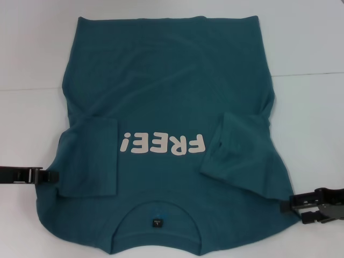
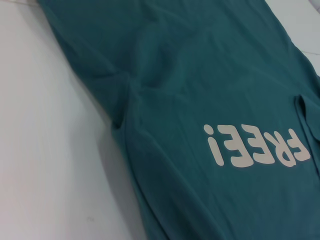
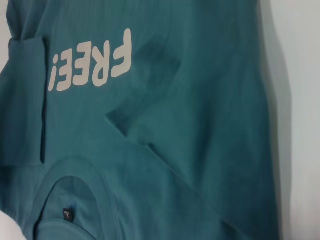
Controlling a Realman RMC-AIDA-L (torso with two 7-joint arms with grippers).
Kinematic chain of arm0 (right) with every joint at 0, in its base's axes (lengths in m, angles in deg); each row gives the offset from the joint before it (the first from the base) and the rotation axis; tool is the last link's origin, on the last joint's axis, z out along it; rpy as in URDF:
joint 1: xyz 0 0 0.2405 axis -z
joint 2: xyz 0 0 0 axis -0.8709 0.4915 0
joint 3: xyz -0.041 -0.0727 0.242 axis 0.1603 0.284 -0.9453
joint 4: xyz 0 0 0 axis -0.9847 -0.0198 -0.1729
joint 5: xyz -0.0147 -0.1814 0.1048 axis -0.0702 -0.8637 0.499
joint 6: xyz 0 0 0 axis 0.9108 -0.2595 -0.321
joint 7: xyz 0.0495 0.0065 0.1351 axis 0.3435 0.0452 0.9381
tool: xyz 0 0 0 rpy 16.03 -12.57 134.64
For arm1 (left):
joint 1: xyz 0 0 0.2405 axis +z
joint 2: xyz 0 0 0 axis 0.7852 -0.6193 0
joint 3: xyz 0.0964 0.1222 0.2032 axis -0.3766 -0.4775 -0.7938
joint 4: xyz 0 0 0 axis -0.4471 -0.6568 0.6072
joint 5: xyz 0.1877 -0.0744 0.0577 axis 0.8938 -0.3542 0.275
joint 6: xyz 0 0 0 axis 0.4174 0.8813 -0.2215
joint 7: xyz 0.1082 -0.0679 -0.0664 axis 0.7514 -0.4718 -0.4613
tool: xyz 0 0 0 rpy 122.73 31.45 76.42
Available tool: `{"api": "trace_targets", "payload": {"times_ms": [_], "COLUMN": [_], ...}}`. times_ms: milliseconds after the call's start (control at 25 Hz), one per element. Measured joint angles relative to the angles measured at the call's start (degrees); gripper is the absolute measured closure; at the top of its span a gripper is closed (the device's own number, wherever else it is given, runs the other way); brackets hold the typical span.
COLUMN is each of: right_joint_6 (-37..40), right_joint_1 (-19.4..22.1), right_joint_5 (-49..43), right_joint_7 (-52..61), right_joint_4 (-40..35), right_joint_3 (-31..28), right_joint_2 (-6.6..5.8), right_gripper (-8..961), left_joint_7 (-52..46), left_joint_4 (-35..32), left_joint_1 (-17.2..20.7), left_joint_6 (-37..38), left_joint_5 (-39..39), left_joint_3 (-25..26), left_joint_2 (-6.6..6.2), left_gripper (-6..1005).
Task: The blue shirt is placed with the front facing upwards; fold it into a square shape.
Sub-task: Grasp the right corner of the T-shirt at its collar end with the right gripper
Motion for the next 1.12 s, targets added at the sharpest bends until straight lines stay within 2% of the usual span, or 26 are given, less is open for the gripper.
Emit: {"api": "trace_targets", "payload": {"times_ms": [320,480,760,920,1120], "right_joint_6": [-0.3,-0.1,0.7,1.2,0.9], "right_joint_1": [-1.2,-1.3,-0.8,0.0,0.5], "right_joint_5": [0.4,0.6,0.7,0.5,0.2], "right_joint_7": [0.2,0.1,0.4,0.3,-0.1], "right_joint_4": [0.7,0.7,0.0,-0.4,-0.2], "right_joint_3": [-0.4,-0.8,-1.7,-1.7,-1.3], "right_joint_2": [0.81,0.79,0.01,-0.89,-1.22], "right_gripper": [38,39,44,47,44], "left_joint_7": [0.6,0.6,0.5,0.5,0.6], "left_joint_4": [-0.9,-0.9,-0.9,-1.0,-1.2], "left_joint_1": [-0.3,-0.3,-0.3,-0.4,-0.5], "left_joint_6": [-0.3,-0.3,-0.3,0.0,0.0], "left_joint_5": [-0.3,-0.4,-0.4,-0.4,-0.4], "left_joint_3": [0.0,0.0,0.1,0.1,0.1], "left_joint_2": [-0.20,-0.22,-0.22,-0.22,-0.22], "left_gripper": [992,992,991,991,991]}}
